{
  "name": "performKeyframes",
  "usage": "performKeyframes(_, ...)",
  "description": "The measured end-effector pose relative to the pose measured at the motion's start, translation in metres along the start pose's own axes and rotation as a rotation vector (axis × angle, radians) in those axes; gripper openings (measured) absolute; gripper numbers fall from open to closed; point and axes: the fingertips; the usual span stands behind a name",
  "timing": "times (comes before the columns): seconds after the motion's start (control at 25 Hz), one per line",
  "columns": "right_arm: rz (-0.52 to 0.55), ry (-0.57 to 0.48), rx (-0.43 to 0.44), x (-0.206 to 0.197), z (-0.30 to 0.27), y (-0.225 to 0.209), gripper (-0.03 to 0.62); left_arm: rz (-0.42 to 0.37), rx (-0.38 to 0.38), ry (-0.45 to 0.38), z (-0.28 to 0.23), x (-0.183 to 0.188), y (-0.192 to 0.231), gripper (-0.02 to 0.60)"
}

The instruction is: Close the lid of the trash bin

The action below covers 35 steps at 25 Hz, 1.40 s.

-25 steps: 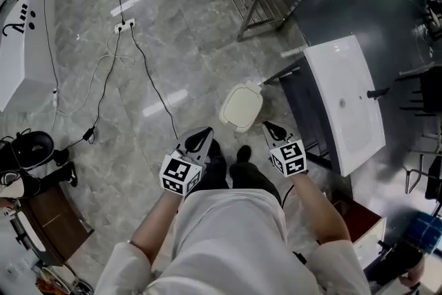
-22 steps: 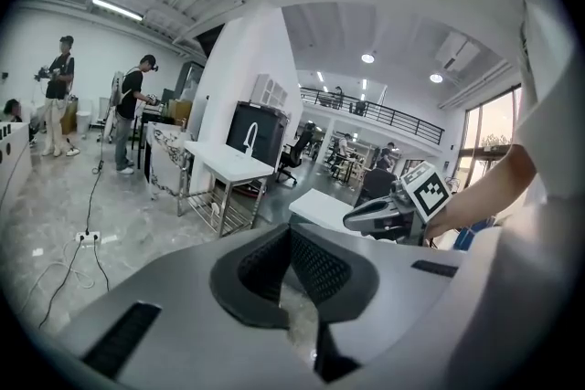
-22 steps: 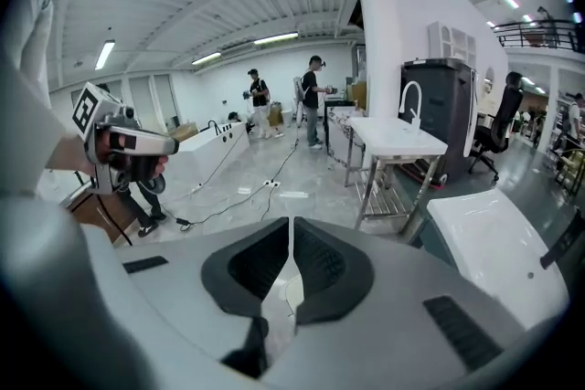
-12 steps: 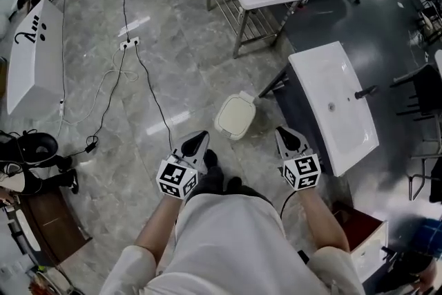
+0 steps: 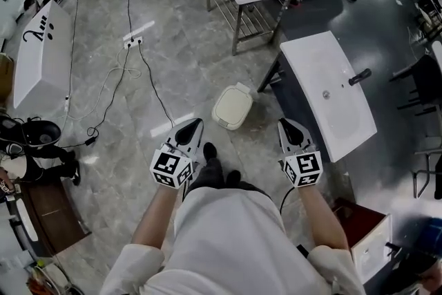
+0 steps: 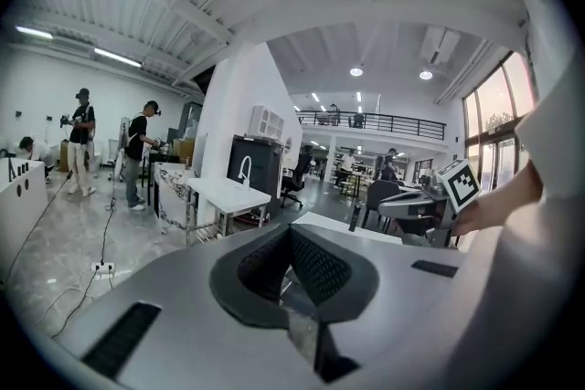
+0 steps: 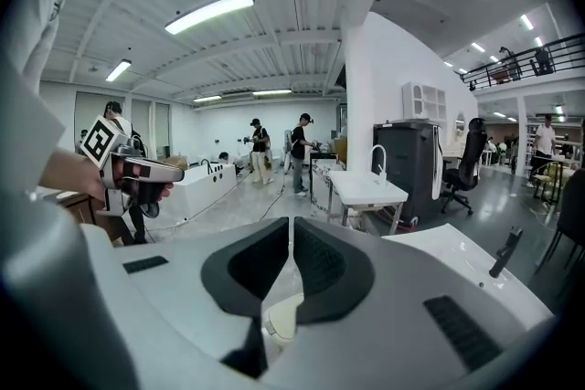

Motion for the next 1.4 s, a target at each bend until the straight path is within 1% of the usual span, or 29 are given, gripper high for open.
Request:
performKeyframes(0.16, 0.003, -0.025, -0.007, 0.01, 0.017, 0.0, 0.04, -0.023, -0.007, -0.008, 0.01, 0.008, -0.012, 0.005)
performKeyframes(0.36, 0.016, -0.06, -0.029, 0.026, 0.032, 0.002, 0.04, -0.052, -0.015, -0.016, 0.023, 0.018, -0.015, 0.005)
performKeyframes(0.68, 0.01, -0.09, -0.113, 0.047, 0.045, 0.012, 0.04, -0.091, -0.062, -0.031, 0.046, 0.037, -0.009, 0.005)
performKeyframes(0.84, 0.017, -0.101, -0.137, 0.054, 0.048, 0.022, 0.037, -0.113, -0.091, -0.043, 0.053, 0.047, -0.005, 0.005)
performKeyframes(1.12, 0.015, -0.119, -0.139, 0.062, 0.053, 0.038, 0.032, -0.12, -0.1, -0.064, 0.059, 0.06, 0.003, 0.005)
performKeyframes(1.4, 0.005, -0.124, -0.144, 0.063, 0.05, 0.049, 0.032, -0.104, -0.084, -0.075, 0.068, 0.06, 0.016, 0.005)
Point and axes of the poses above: the fingertips, and each gripper's own axes: z backward along the fingers, y to its left, x out of its top, and after that the axes turned 10 degrees about -y, right-handed
